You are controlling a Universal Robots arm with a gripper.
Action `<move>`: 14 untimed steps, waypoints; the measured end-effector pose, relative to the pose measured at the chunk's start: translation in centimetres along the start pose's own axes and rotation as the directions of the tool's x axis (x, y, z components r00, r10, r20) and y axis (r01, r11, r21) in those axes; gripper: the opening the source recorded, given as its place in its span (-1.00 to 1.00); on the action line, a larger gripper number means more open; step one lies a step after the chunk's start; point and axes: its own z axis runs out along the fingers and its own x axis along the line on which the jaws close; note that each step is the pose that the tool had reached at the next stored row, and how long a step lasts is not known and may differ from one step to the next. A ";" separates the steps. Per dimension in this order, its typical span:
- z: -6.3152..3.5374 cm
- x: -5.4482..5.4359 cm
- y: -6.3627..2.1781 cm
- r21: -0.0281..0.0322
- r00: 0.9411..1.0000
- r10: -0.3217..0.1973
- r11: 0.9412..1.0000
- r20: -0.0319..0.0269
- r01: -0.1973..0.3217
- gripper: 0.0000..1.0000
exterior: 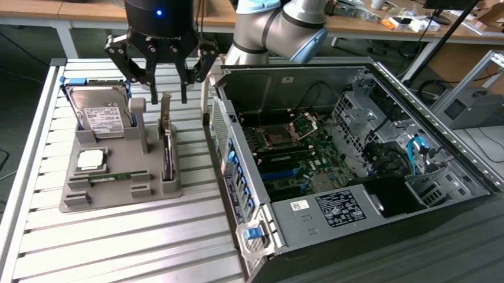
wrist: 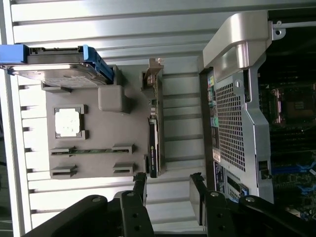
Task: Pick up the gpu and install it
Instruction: 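Pick up the gpu and move the gpu toward the slot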
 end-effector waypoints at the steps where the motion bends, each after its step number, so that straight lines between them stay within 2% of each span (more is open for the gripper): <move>1: 0.04 0.0 0.00 0.000 1.000 0.000 1.000 0.000 0.000 -0.04; 14: 0.71 0.0 -0.03 0.000 1.000 0.000 1.000 0.000 0.000 -0.04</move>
